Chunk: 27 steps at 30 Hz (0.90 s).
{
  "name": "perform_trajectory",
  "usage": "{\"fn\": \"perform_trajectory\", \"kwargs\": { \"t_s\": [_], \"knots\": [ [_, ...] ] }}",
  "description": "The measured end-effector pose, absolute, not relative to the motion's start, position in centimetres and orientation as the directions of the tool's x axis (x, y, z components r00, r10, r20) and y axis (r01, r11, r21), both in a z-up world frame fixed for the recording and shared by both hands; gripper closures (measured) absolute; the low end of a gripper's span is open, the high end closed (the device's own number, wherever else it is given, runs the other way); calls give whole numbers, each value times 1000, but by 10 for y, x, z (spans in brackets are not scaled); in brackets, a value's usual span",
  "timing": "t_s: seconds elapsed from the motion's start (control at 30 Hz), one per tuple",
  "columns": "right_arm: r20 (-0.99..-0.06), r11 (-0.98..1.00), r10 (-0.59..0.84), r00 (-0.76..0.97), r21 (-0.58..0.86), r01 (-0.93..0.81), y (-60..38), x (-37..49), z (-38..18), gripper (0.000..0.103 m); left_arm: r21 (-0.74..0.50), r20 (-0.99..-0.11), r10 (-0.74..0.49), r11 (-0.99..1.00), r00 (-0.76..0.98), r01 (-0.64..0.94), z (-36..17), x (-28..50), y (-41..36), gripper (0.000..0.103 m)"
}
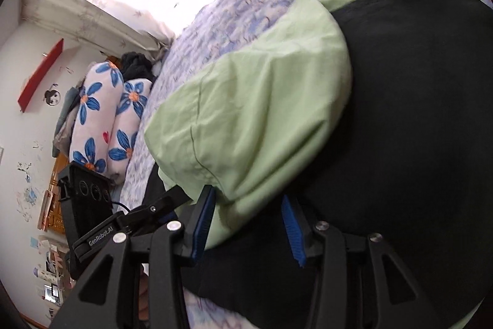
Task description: Fold large clothes
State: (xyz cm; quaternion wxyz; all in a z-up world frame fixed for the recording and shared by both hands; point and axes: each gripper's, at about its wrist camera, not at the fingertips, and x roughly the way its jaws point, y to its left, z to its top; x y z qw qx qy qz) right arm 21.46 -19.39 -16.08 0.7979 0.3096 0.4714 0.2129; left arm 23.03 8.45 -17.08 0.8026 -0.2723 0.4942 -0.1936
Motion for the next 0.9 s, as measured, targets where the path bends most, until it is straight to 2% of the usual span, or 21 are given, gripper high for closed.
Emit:
{"fn": "perform_trajectory", "kwargs": {
  "t_s": [0.03,0.07,0.1,0.3,0.37,0.43,0.47,0.53,0.63,0.67,0.73,0.9],
  "knots": [
    [-615,720,630,474,691,-60,-192,215,-160,72,-643,-680,-596,764,426,43,-173,231,82,91],
    [-612,724,629,479,686,-74,-190,214,-159,85,-630,-692,-580,776,430,33,-172,230,79,92],
    [-610,729,625,486,679,-85,-188,213,-156,90,-619,-697,-569,785,437,34,-171,228,76,93],
    [-580,739,589,563,668,-84,-199,184,-131,95,-575,-695,-547,813,466,97,-149,196,51,95],
    [-621,771,546,562,635,-48,-203,177,-140,95,-501,-750,-495,858,438,111,-163,191,34,94],
    [-694,805,506,512,593,9,-204,178,-165,94,-482,-771,-472,871,428,91,-177,190,28,93],
    [-702,802,504,503,596,30,-204,177,-175,94,-487,-767,-474,869,432,89,-179,189,27,92],
    [-697,810,488,526,586,26,-204,173,-170,91,-492,-760,-481,865,438,97,-174,190,27,87],
    [-733,862,424,532,507,12,-198,170,-151,77,-477,-771,-465,874,434,91,-166,187,37,79],
    [-738,874,407,539,486,4,-198,168,-146,72,-459,-779,-445,885,441,82,-162,185,36,73],
    [-736,893,374,564,451,-3,-198,161,-133,71,-423,-784,-402,904,474,68,-152,177,41,67],
    [-690,899,345,636,437,-14,-201,148,-107,71,-359,-766,-327,932,554,54,-128,169,45,67]
  ]
}}
